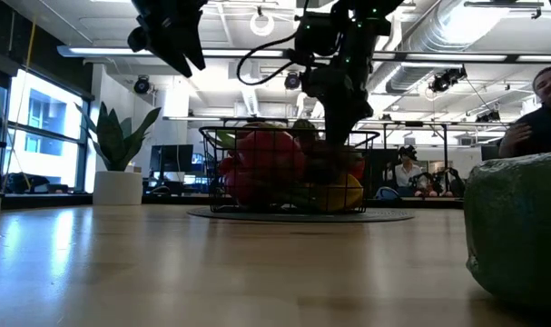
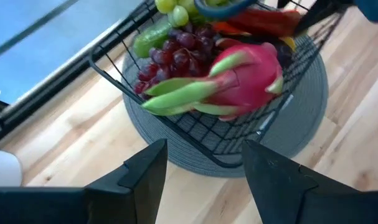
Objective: Build produce basket
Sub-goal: Put the lime into the wire basket
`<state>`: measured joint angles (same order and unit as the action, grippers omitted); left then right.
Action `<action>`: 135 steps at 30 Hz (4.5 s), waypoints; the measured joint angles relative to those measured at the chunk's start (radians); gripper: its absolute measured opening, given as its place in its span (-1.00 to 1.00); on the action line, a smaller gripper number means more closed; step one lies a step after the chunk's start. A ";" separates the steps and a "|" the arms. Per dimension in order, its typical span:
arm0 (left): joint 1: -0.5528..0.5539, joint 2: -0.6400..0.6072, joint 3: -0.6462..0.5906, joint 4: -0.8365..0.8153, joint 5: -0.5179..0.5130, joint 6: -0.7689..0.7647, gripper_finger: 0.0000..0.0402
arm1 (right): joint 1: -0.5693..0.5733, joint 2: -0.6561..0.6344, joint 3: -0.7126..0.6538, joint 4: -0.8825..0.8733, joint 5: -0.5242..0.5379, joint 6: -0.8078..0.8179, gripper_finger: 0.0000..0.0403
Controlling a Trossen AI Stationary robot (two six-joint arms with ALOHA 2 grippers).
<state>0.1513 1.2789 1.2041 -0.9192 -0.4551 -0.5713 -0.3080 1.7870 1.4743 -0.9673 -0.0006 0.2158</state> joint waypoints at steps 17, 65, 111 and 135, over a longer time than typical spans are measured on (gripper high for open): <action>-0.013 0.000 0.000 0.000 0.206 0.014 -0.03 | 0.050 -0.009 0.160 -0.174 0.006 0.176 0.04; -0.406 -0.067 0.001 -0.117 0.209 -0.170 -0.03 | 0.835 -0.040 0.162 -0.189 0.139 1.309 0.05; -0.539 -0.069 0.000 -0.133 0.237 -0.237 -0.03 | 0.956 0.257 0.161 0.118 0.073 1.937 0.32; -0.539 -0.069 0.000 -0.132 0.236 -0.162 -0.03 | 0.949 0.391 0.161 0.201 0.014 2.018 -0.13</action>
<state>-0.3882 1.2098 1.2041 -1.0512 -0.2195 -0.7332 0.6413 2.1784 1.6352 -0.7662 0.0130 2.2336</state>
